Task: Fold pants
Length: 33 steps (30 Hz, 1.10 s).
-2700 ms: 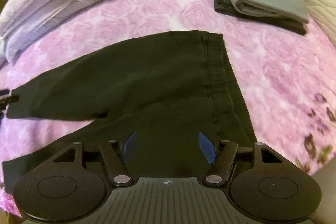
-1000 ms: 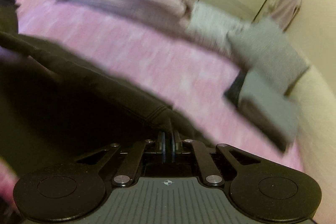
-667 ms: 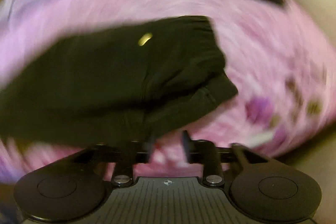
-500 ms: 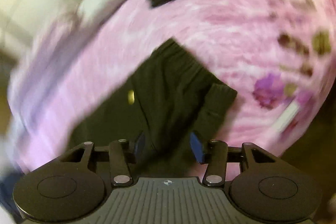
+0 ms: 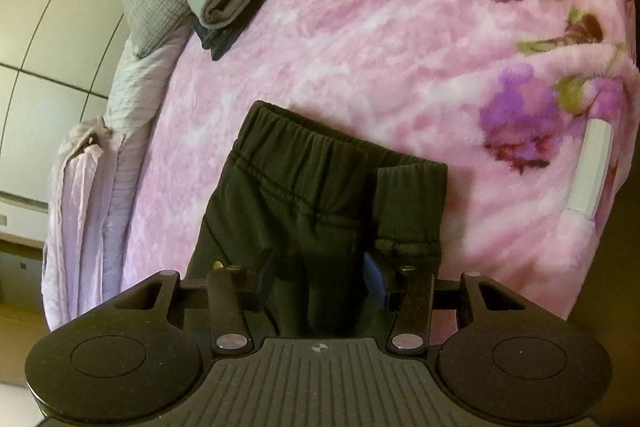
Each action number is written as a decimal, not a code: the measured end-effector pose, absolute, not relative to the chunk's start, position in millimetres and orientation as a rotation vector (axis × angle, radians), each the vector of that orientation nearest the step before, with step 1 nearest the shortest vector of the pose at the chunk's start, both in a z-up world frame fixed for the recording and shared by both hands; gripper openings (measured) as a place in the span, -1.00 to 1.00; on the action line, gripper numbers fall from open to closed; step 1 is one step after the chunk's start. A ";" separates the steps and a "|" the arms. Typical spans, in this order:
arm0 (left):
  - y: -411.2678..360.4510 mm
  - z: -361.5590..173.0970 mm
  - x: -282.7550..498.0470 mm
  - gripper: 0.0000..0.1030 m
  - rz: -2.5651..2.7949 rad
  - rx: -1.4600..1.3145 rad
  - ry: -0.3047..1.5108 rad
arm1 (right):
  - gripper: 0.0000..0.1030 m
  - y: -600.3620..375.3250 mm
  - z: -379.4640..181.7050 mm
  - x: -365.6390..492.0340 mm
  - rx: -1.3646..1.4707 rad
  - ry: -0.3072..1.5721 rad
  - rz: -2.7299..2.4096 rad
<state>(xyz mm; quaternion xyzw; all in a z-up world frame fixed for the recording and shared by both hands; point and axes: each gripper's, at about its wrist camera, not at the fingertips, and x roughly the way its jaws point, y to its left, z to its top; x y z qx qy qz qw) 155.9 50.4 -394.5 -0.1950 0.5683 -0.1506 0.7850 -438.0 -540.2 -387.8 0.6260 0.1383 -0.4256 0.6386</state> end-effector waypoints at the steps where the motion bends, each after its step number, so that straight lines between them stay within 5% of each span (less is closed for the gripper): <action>1: 52.1 -398.0 161.0 -0.45 -0.313 -0.433 1.219 | -0.13 -539.6 -389.1 -439.8 1.440 0.301 -0.975; 4: 50.9 -401.8 171.0 -0.61 -0.305 -0.420 1.215 | -0.13 -540.7 -392.2 -444.7 1.473 0.281 -0.988; 5: 49.4 -399.9 172.6 -0.93 -0.303 -0.385 1.208 | -0.15 -540.0 -390.9 -446.6 1.472 0.283 -0.989; 7: 46.6 -394.6 174.5 -0.96 -0.335 -0.330 1.192 | -0.65 -539.1 -383.4 -447.5 1.419 0.327 -1.027; 9: 45.3 -377.1 172.3 -0.96 -0.373 -0.280 1.139 | -0.75 -535.9 -368.0 -449.9 1.363 0.315 -1.002; 15: 52.7 -344.6 151.9 -0.95 -0.464 -0.119 1.028 | -0.79 -518.2 -321.1 -466.4 1.269 0.261 -0.923; 19: 51.6 -375.4 147.1 -0.95 -0.409 -0.027 1.105 | -0.80 -512.0 -345.9 -479.0 1.301 0.417 -0.989; 23: 51.6 -372.1 142.2 -0.95 -0.413 -0.049 1.055 | -0.80 -497.6 -338.3 -488.4 1.285 0.307 -0.947; 33: 44.6 -389.1 143.1 -0.86 -0.390 0.041 1.074 | -0.80 -493.7 -371.7 -483.9 1.270 0.463 -1.027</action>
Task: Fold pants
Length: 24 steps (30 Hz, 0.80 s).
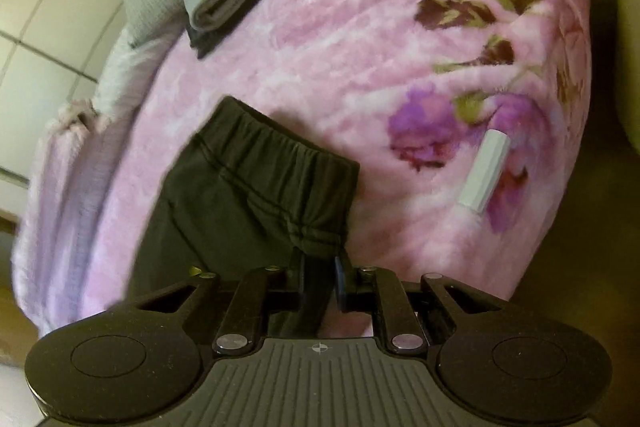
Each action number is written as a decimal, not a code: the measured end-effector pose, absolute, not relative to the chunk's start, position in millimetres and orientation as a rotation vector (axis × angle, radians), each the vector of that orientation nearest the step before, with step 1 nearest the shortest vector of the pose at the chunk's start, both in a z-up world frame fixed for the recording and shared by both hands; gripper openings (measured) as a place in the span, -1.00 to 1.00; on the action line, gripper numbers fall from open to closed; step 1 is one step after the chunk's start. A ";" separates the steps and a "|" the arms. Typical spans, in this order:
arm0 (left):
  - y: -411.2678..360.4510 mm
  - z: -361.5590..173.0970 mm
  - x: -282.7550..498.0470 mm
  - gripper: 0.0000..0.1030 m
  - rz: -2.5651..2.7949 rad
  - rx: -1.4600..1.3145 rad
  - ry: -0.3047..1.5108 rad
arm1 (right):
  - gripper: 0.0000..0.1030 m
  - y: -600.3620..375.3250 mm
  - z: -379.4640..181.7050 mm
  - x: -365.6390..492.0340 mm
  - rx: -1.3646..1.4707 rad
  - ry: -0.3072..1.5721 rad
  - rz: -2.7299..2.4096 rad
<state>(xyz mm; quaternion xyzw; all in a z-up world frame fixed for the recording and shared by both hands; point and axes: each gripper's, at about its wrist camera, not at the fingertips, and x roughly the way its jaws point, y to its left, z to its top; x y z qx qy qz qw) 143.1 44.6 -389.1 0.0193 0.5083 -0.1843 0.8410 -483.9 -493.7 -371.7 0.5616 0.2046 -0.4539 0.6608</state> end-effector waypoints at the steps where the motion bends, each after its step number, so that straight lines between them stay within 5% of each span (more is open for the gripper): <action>1: 42.9 -387.9 141.2 -0.84 -0.377 0.054 1.071 | -0.78 -494.3 -375.5 -481.6 1.261 0.501 -1.034; 6: 30.3 -359.6 121.8 -0.77 -0.397 0.149 1.087 | 0.07 -502.9 -351.9 -471.9 1.138 0.677 -1.086; 13: -58.3 -327.4 98.0 -0.69 -0.727 0.191 1.039 | 0.14 -532.2 -309.5 -464.4 0.891 0.586 -1.008; 24: -292.8 -362.7 36.1 -0.45 -1.321 0.201 1.207 | 0.23 -611.6 -355.0 -422.9 1.003 0.566 -0.805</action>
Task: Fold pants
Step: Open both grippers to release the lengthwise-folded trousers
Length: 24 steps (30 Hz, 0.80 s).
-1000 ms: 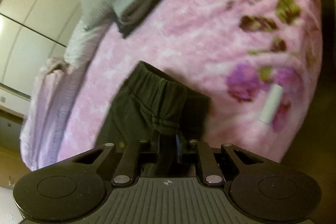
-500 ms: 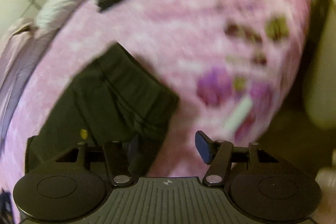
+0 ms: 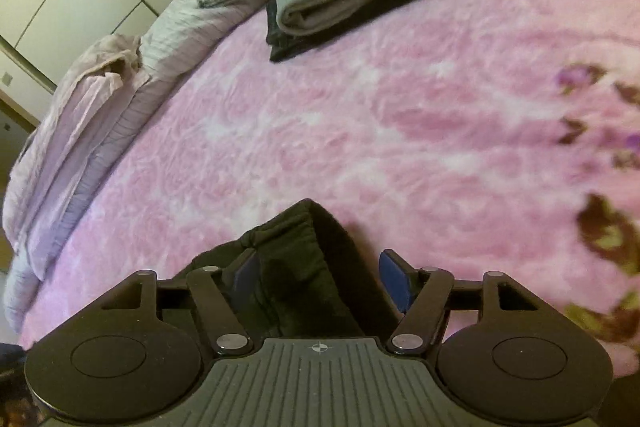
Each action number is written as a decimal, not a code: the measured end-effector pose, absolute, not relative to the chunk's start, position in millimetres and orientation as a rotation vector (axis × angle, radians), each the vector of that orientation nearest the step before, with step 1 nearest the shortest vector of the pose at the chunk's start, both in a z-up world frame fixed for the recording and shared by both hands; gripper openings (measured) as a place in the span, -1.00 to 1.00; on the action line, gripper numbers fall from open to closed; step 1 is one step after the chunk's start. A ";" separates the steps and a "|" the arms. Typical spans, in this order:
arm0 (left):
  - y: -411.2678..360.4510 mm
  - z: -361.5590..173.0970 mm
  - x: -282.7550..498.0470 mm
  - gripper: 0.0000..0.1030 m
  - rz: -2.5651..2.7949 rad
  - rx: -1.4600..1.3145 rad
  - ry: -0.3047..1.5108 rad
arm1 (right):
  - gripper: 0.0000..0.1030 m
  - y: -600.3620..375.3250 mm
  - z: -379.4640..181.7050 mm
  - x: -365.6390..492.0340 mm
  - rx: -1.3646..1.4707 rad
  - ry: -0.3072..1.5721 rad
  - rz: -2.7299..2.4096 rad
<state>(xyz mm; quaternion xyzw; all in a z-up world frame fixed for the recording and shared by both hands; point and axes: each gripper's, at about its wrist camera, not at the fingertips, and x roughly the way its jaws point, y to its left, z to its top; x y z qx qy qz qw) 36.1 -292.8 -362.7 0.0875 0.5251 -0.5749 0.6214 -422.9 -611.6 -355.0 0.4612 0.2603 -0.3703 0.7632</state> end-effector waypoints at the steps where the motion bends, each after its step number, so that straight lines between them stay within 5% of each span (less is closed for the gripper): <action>1: -307.5 -366.6 26.6 -0.44 -1.357 0.213 1.225 | 0.23 -612.4 -356.4 -422.8 1.002 0.566 -0.790; 8: -358.2 -397.7 -7.3 -0.49 -1.466 0.332 1.302 | 0.18 -607.5 -362.6 -428.5 1.011 0.561 -0.699; 10: -361.2 -400.9 -9.3 -0.97 -1.508 0.343 1.295 | -0.18 -605.4 -363.3 -428.8 1.004 0.555 -0.661; 12: -359.8 -398.2 -14.0 -1.00 -1.522 0.359 1.206 | -0.93 -601.1 -360.4 -425.3 0.928 0.588 -0.677; 16: -345.5 -399.5 -3.6 -0.96 -1.479 0.199 1.097 | -0.95 -588.4 -359.8 -420.9 0.829 0.612 -0.766; 19: -354.4 -425.8 -14.8 -0.93 -1.410 0.329 1.052 | -0.86 -586.7 -371.7 -412.9 0.829 0.626 -0.837; 23: -353.8 -417.0 -19.2 -0.80 -1.341 0.360 0.930 | 0.00 -581.3 -360.8 -407.9 0.731 0.671 -0.964; 24: -347.5 -410.1 -14.8 -0.78 -1.313 0.338 0.904 | 0.02 -576.7 -354.6 -410.6 0.690 0.669 -0.993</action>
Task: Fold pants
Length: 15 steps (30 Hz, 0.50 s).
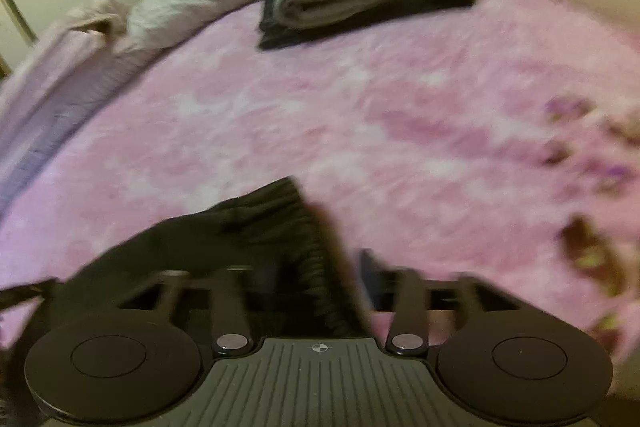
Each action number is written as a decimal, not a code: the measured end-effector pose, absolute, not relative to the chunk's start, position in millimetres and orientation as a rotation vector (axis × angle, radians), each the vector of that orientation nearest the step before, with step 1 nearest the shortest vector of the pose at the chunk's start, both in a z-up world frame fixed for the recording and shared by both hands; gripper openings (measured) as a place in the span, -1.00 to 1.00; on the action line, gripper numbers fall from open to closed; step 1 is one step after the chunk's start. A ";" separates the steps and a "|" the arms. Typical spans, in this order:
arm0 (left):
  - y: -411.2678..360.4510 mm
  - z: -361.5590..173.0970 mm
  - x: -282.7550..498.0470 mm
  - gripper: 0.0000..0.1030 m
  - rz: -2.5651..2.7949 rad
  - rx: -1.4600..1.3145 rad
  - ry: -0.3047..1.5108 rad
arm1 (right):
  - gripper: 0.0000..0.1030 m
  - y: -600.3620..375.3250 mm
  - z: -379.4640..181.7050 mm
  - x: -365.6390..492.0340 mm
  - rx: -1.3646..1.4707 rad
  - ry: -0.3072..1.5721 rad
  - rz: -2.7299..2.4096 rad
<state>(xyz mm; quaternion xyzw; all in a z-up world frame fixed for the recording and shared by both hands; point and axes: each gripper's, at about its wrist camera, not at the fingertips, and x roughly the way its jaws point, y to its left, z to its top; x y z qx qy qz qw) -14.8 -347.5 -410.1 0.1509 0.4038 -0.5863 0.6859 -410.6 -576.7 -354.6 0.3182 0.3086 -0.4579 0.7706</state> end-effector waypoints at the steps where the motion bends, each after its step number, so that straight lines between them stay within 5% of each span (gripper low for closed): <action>1: -339.4 -401.7 -11.6 -0.78 -1.291 0.331 0.879 | 0.02 -568.1 -346.4 -413.1 0.632 0.678 -1.043; 7: -239.5 -360.2 -12.5 -0.77 -1.325 0.424 0.765 | 0.01 -487.5 -315.6 -426.6 0.519 0.692 -0.979; 15: -149.8 -419.4 -12.9 -0.76 -1.415 0.488 0.755 | 0.00 -393.7 -384.9 -401.1 0.267 0.728 -0.858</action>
